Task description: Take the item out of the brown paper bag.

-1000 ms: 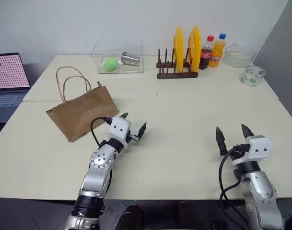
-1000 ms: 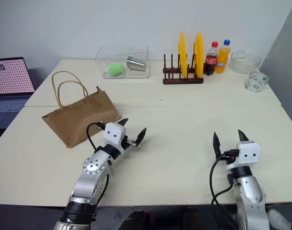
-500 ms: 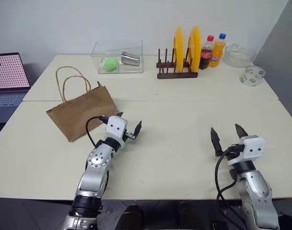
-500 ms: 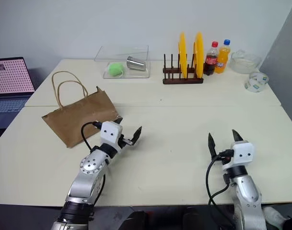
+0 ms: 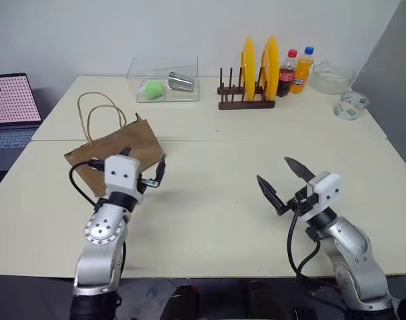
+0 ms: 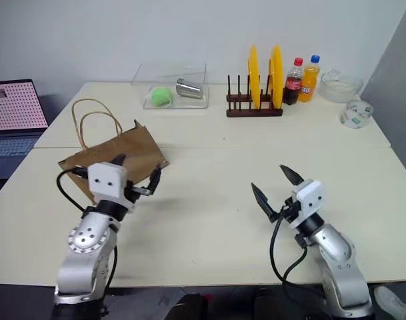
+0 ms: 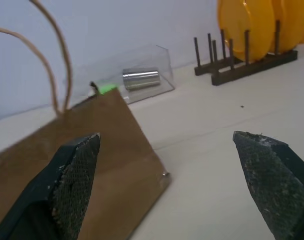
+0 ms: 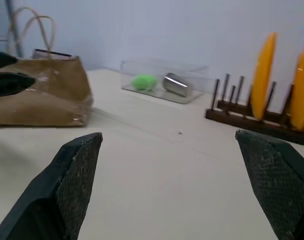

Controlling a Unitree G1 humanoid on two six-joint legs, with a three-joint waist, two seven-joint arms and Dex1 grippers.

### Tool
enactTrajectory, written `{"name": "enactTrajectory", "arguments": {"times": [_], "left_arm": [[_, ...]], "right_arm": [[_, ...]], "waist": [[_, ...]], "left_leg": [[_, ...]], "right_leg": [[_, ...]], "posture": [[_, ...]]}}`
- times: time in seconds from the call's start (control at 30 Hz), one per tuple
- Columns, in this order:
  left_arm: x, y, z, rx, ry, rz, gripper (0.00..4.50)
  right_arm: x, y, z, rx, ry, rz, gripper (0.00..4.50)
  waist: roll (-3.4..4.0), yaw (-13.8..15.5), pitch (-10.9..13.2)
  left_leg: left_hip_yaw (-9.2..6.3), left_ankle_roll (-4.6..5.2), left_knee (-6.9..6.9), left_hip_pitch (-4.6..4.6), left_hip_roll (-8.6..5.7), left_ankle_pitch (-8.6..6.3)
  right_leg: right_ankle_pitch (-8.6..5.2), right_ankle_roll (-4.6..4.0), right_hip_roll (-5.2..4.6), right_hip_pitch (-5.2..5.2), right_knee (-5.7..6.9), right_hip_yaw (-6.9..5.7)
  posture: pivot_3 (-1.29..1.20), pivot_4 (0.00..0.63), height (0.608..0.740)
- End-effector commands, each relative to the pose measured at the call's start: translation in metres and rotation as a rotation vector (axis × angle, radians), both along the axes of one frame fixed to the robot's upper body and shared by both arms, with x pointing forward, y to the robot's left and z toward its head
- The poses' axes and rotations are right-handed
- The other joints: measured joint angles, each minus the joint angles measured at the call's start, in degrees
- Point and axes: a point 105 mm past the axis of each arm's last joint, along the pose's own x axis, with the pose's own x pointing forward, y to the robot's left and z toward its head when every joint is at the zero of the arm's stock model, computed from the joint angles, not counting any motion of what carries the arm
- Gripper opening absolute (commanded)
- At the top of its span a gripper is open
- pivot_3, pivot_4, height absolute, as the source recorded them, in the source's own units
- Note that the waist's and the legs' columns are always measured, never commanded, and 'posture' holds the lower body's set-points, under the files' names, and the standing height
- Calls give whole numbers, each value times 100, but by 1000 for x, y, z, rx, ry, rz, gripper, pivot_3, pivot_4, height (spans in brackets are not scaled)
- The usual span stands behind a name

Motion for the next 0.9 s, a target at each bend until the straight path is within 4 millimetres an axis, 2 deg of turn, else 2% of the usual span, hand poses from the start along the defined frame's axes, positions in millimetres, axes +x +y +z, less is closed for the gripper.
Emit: {"name": "enactTrajectory", "arguments": {"times": [0.03,0.13,0.3,0.43,0.57,0.9], "left_arm": [[-13,17,21,-12,-31,-7,4472],[-19,28,26,-33,-11,4,4472],[-21,39,31,-44,3,48,4472],[-12,44,40,-63,0,59,4472],[-2,64,48,-101,10,107,4472],[13,88,52,-160,6,177,4472]], "right_arm": [[-13,22,17,-25,-30,198,4500],[-20,34,20,-76,-32,311,4500],[-18,35,20,-111,-28,370,4500],[-14,33,20,-118,-43,363,4500],[-13,35,22,-117,-57,377,4500],[-28,51,40,-171,-60,549,4500]], "waist": [[0,-1,0],[-1,4,1],[-10,16,5],[-16,18,9],[-16,13,10],[-27,11,16]], "left_leg": [[-1,0,0,1,-1,0],[-1,1,-1,-2,-1,-1],[-3,1,0,-7,-1,-1],[-4,0,0,-8,-1,0],[-3,0,0,-8,-1,0],[-4,-1,-1,-17,0,0]], "right_leg": [[0,0,0,1,-1,0],[0,-1,-1,1,-9,0],[0,-1,-1,1,-15,-3],[0,-1,-1,0,-15,-5],[0,-1,-1,-2,-13,-5],[1,-2,-1,-15,-13,-3]], "posture": [[0,150,740],[0,150,740],[0,150,740],[0,150,740],[0,150,740],[0,150,740]]}}
